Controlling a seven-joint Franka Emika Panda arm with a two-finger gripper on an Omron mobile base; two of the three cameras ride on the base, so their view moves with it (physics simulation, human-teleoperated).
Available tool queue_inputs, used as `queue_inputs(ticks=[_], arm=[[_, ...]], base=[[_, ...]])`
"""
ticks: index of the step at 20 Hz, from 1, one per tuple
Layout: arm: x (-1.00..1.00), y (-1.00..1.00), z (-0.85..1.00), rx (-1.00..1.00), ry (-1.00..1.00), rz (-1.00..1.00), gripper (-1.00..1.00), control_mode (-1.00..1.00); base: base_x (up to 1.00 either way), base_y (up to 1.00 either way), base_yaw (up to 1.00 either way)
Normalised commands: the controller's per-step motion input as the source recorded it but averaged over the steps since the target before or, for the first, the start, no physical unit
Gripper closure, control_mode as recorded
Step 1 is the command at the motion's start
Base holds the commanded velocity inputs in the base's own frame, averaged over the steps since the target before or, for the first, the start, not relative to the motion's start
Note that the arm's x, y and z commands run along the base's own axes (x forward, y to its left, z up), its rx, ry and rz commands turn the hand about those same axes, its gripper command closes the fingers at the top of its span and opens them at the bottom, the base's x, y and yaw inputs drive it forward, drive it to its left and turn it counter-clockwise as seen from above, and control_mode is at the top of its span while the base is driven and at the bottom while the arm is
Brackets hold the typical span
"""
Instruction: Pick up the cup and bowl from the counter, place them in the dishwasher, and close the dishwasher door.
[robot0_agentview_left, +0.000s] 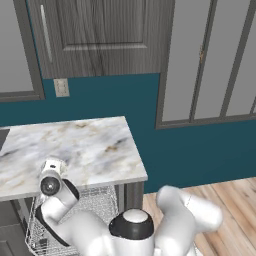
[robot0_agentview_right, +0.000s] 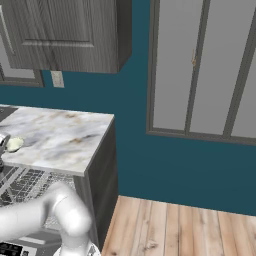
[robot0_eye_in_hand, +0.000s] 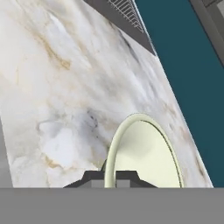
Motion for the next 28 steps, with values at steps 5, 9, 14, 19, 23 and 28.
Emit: queue_inputs(ticks=[5, 9, 14, 19, 23, 28], arm=[[-0.65, -0.09, 0.0, 0.0, -0.01, 0.0, 1.0, -1.0], [-0.72, -0.07, 0.0, 0.0, -0.02, 0.0, 1.0, -1.0], [-0.68, 0.0, 0.0, 0.0, 0.0, 0.0, 1.0, -1.0], [-0.57, 0.0, -0.03, 0.0, 0.0, 0.0, 1.0, -1.0], [-0.46, -0.01, -0.15, 0.0, 0.0, 0.0, 1.0, -1.0], [-0.09, -0.09, -0.32, 0.0, 0.0, 0.0, 1.0, -1.0]], base=[[0.0, 0.0, 0.0], [0.0, 0.0, 0.0], [0.0, 0.0, 0.0], [0.0, 0.0, 0.0], [0.0, 0.0, 0.0], [0.0, 0.0, 0.0]])
